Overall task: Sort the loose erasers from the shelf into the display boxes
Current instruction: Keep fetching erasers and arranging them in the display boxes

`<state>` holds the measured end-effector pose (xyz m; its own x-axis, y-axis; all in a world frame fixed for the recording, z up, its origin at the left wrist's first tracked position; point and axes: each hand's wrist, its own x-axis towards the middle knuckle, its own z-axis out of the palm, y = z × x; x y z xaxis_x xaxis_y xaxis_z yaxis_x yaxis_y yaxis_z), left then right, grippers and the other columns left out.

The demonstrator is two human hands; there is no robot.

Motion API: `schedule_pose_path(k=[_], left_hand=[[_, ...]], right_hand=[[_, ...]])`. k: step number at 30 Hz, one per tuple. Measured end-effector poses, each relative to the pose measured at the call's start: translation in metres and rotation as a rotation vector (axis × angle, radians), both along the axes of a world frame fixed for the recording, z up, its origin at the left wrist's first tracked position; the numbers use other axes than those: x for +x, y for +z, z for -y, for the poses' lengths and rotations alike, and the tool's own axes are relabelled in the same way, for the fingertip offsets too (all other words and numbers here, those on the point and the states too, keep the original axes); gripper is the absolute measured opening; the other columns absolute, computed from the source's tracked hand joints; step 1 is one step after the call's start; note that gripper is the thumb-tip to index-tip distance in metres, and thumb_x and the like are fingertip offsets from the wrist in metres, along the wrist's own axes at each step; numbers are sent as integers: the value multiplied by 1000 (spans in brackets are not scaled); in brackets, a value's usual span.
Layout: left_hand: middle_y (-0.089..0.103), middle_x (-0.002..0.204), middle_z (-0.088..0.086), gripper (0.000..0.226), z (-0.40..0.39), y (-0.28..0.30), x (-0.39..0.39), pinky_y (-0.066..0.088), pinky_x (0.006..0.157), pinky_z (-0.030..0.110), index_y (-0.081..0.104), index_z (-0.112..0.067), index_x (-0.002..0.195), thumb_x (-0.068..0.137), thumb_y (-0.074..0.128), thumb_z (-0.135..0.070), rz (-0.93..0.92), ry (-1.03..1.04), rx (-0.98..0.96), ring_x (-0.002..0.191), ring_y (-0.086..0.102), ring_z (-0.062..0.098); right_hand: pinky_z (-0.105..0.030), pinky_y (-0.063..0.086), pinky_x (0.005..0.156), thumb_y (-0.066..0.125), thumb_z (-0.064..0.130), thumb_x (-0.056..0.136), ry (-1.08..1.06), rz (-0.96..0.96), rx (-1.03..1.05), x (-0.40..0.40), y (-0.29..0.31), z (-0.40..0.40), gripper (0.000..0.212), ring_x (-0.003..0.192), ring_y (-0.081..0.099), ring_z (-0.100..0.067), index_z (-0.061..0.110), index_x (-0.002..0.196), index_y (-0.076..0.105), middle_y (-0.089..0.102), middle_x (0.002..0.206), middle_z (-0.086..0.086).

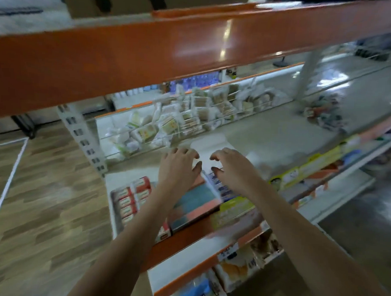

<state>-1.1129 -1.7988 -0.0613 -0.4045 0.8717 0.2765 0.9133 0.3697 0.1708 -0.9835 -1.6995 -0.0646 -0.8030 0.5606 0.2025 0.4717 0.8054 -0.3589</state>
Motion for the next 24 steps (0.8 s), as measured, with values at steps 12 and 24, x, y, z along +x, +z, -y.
schedule_pose_path(k=[12,24], left_hand=[[56,121,1,39,-219,4,197,41,89,35,52,-23,122,92,46,-47,-61,-309,-75,113,49,23],[51,126,4,36,-392,-16,264,41,89,38,45,-21,124,94,44,-40,-129,-304,-164,117,46,25]], right_hand=[[-36,42,94,55,28,88,-332,138,53,214,5,-194,43,118,47,-29,15,129,47,49,126,-9],[-39,43,91,50,29,91,-446,143,-20,289,-9,-346,44,119,46,-32,11,130,44,47,128,-14]])
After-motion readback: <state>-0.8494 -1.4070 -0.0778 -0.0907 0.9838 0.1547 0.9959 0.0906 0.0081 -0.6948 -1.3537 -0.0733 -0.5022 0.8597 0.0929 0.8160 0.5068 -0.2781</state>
